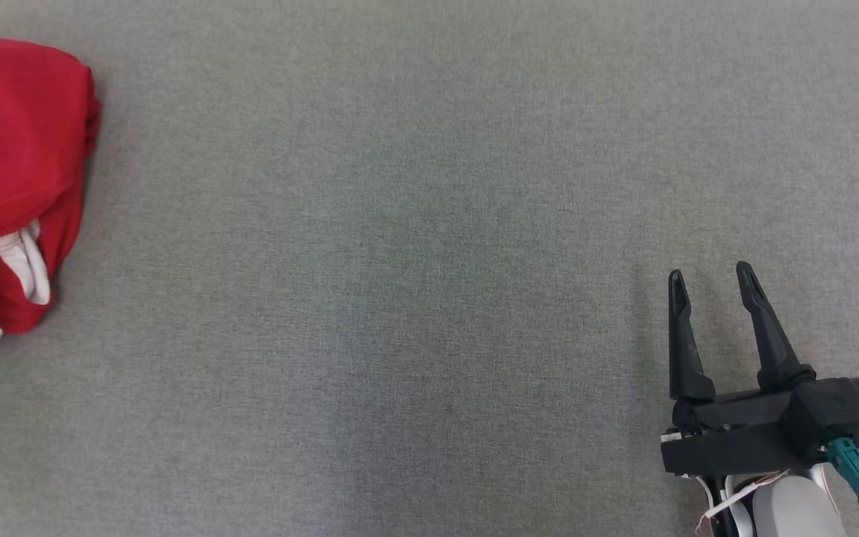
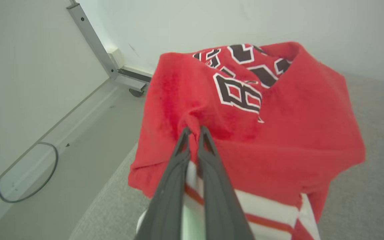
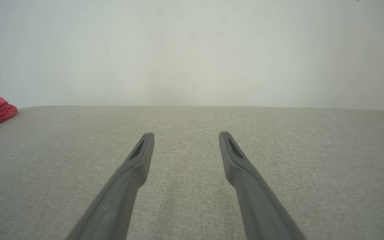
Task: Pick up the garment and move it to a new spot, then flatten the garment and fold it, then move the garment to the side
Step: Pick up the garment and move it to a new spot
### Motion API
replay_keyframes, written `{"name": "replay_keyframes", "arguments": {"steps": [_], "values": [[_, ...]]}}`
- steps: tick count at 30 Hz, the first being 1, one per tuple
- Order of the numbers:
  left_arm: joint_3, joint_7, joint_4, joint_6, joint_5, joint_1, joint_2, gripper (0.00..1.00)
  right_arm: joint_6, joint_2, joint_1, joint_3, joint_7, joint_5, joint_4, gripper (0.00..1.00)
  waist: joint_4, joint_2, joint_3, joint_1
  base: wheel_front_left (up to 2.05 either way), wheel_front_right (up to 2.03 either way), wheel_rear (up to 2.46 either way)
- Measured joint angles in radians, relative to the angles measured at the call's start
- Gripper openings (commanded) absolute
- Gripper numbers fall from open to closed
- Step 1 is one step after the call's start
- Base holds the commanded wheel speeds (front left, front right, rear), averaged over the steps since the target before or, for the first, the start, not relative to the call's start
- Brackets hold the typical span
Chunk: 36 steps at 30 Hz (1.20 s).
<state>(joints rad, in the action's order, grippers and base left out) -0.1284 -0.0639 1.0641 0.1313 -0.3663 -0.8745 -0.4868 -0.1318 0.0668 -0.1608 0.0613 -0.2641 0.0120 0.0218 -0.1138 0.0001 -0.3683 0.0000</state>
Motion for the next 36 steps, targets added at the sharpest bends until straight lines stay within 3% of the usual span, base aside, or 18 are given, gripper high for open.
{"name": "replay_keyframes", "arguments": {"steps": [8, 19, 27, 36], "values": [[0.043, -0.129, -0.078, 0.0, 0.001, -0.074, -0.025, 0.0, 0.0, -0.004, 0.019, -0.013, 0.0, 0.022, 0.019, 1.0, -0.009, -0.0001, 0.059, -0.0001, 0.0, 0.0, 0.0], [0.201, -0.142, -0.342, 0.0, -0.004, -0.219, -0.06, 0.0, 0.0, -0.014, 0.041, -0.035, 0.0, 0.069, 0.042, 1.0, 0.026, -0.0002, 0.149, -0.0002, 0.0, 0.0, 0.0], [0.283, -0.069, -0.579, 0.0, -0.023, -0.28, -0.022, 0.0, 0.0, -0.014, 0.06, -0.048, 0.0, 0.129, 0.058, 1.0, 0.106, -0.0002, 0.183, -0.0001, 0.0, 0.0, 0.0], [0.36, 0.026, -0.778, -0.009, -0.047, -0.294, 0.073, 0.0, 0.0, -0.014, 0.072, -0.057, 0.0, 0.163, 0.065, 1.0, 0.231, -0.0002, 0.213, -0.0002, 0.0, 0.0, 0.0]]}}
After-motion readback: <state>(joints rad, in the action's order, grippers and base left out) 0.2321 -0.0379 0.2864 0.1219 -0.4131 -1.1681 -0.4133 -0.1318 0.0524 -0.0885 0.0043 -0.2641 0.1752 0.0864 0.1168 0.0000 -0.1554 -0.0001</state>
